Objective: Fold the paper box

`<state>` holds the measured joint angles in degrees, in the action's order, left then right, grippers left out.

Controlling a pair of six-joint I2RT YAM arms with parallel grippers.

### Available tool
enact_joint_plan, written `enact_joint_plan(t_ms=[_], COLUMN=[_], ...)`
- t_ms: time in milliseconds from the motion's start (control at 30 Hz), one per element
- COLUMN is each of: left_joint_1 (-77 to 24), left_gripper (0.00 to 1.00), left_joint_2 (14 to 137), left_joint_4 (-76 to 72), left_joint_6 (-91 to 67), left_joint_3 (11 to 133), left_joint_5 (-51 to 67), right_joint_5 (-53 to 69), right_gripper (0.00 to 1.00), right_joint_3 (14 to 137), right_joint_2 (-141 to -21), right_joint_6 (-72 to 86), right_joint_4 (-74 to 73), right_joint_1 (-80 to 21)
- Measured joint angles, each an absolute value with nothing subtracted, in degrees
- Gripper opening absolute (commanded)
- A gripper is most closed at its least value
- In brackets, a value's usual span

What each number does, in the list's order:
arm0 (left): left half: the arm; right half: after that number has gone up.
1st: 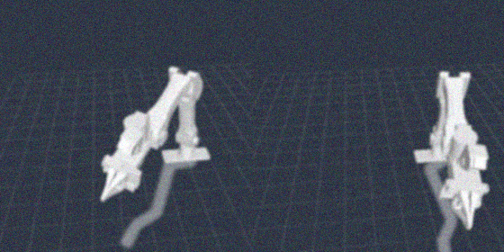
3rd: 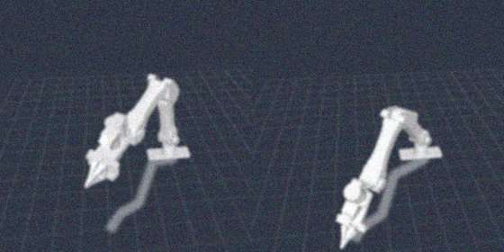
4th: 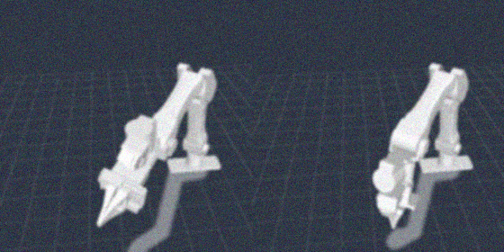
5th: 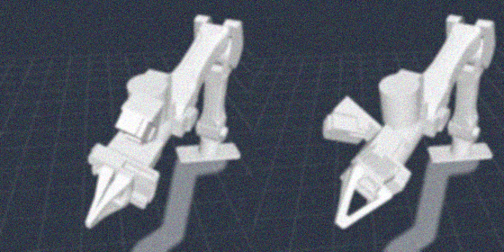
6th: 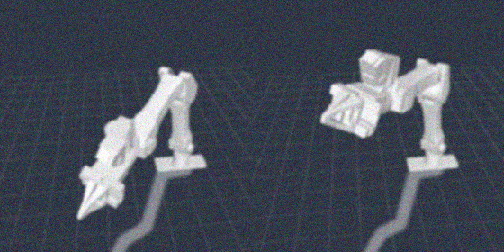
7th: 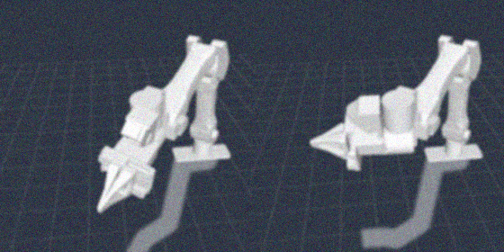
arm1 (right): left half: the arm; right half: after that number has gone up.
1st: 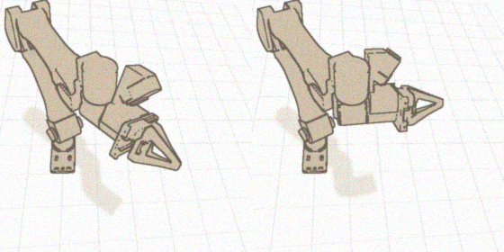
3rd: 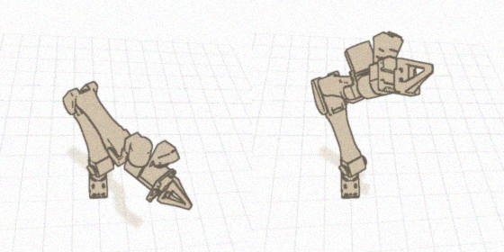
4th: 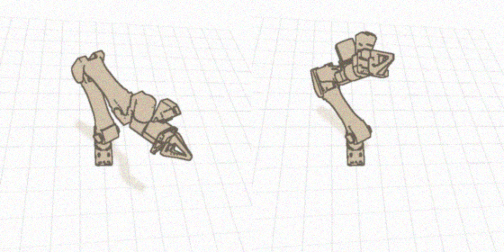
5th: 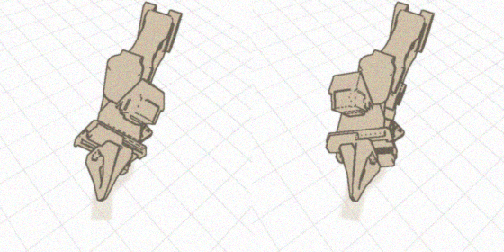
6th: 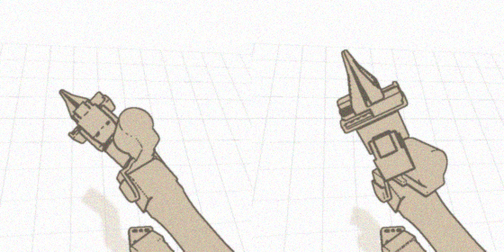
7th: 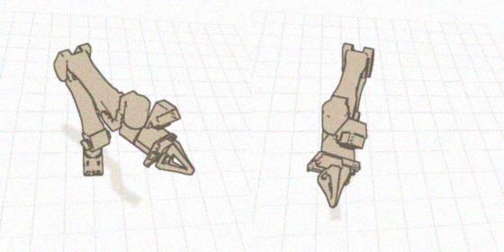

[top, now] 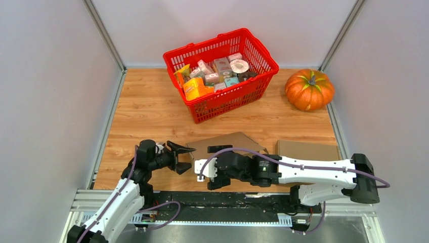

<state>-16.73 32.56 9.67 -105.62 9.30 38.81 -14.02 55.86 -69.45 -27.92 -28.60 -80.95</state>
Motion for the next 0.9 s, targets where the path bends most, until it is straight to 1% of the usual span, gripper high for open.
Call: enact_joint_plan(t_ms=[67,167,200,267,300,367,400,433,467,500,533,600,633,700,900], left_joint_1=[-16.71,-16.34,-16.32,-16.19,-16.1,-15.99,-15.97,-15.97,-15.97,-15.99,-15.97,-15.97,-15.99,-15.99,-15.35], left_gripper=[0.01,0.02,0.02,0.04,0.05,0.1,0.13,0.24,0.3,0.36,0.5,0.62,0.72,0.72,0.73], left_joint_2=[32.58,32.58,32.56,32.49,32.45,32.36,32.32,32.25,32.01,31.7,31.22,30.11,29.54,27.97,23.88], left_joint_4=[9.74,9.91,10.04,10.11,10.11,10.11,10.11,10.11,10.11,10.04,9.85,9.26,8.84,7.81,6.85], left_joint_6=[-106.17,-106.56,-106.74,-106.94,-107.07,-107.09,-107.11,-107.11,-107.04,-107.11,-107.11,-107.33,-107.55,-107.92,-107.66], left_joint_3=[9.3,9.3,9.3,9.3,9.28,9.26,9.19,9.13,9.02,8.93,8.71,8.01,7.51,6.28,4.54], left_joint_5=[38.54,38.26,38.13,37.78,37.58,37.06,36.77,36.58,36.45,36.32,36.23,36.16,36.18,36.23,36.56], right_joint_5=[-14.98,-16.47,-16.8,-17.52,-18.06,-19.27,-20.03,-20.6,-21.28,-21.39,-21.52,-21.76,-21.76,-21.78,-22.15], right_gripper=[0.99,0.93,0.89,0.86,0.81,0.76,0.68,0.65,0.64,0.58,0.56,0.49,0.47,0.42,0.34], right_joint_3=[55.61,55.61,55.61,55.61,55.66,55.66,55.66,55.66,55.66,55.66,55.66,55.66,55.66,55.66,55.66], right_joint_2=[-70.61,-71.77,-72.03,-72.75,-73.28,-74.15,-74.54,-74.78,-74.94,-74.98,-74.98,-74.98,-74.98,-74.98,-74.98], right_joint_6=[-29.36,-31.09,-31.46,-32.23,-32.64,-33.47,-33.95,-34.33,-34.79,-35.18,-35.53,-36.07,-36.25,-36.69,-38.0], right_joint_4=[-27.83,-26.48,-26.26,-25.91,-25.85,-25.71,-25.39,-25.08,-24.84,-24.8,-24.84,-24.97,-24.99,-25.06,-25.04], right_joint_1=[-80.95,-80.95,-80.97,-80.97,-80.97,-80.99,-80.99,-80.99,-80.99,-80.99,-80.99,-81.08,-81.08,-81.08,-80.97])
